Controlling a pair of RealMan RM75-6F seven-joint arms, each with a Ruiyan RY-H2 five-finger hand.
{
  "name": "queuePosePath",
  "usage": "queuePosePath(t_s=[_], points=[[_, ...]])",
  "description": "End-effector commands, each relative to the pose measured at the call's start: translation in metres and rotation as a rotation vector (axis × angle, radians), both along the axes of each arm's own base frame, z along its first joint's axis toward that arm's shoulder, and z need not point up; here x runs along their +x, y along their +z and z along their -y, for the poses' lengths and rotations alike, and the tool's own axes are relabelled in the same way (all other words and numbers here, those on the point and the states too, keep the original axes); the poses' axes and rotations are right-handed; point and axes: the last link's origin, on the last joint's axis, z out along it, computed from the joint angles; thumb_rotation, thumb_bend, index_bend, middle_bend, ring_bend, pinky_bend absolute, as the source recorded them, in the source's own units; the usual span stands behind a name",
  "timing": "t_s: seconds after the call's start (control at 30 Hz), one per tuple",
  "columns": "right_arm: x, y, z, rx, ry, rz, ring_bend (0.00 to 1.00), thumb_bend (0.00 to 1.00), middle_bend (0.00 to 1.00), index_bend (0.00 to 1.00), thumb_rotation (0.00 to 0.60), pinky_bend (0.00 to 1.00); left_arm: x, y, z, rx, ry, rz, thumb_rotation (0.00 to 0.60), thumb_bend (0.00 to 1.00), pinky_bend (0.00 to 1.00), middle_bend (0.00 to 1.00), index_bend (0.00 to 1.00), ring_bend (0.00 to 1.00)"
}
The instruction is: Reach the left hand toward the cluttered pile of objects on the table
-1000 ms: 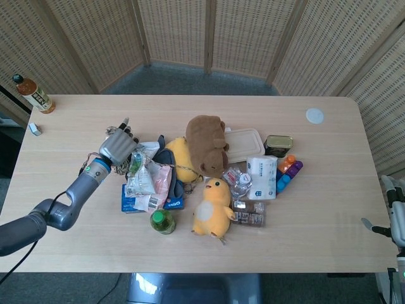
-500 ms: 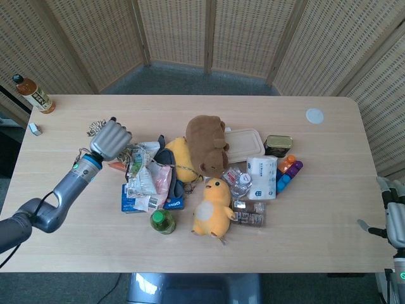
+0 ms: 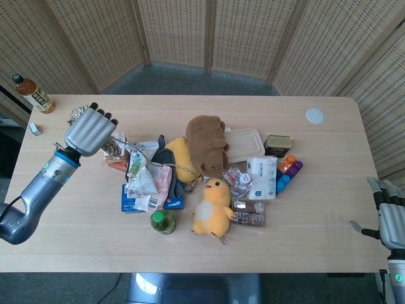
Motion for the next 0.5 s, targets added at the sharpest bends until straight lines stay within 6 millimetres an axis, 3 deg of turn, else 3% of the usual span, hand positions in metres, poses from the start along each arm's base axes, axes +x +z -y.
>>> queuePosePath(t_s=[0.03,0.3,0.5], points=[[0.001,0.000,0.000,0.003,0.001,0.010,0.00,0.00,0.00,0.00,0.577,0.00,0.012,0.026,0.010,0.057,-0.031,0.018,0.600,0.25,0.51,0.97,0.68,0.66],[0.009,-0.002,-0.001,0.010,0.027,0.026,0.00,0.00,0.00,0.00,0.577,0.00,0.030,0.061,0.027,0.124,-0.072,0.032,0.600,0.24,0.51,0.97,0.68,0.66],[0.012,-0.005,-0.002,0.019,0.028,0.025,0.00,0.00,0.00,0.00,0.578,0.00,0.035,0.073,0.034,0.144,-0.092,0.032,0.600,0.24,0.51,0.96,0.68,0.66]])
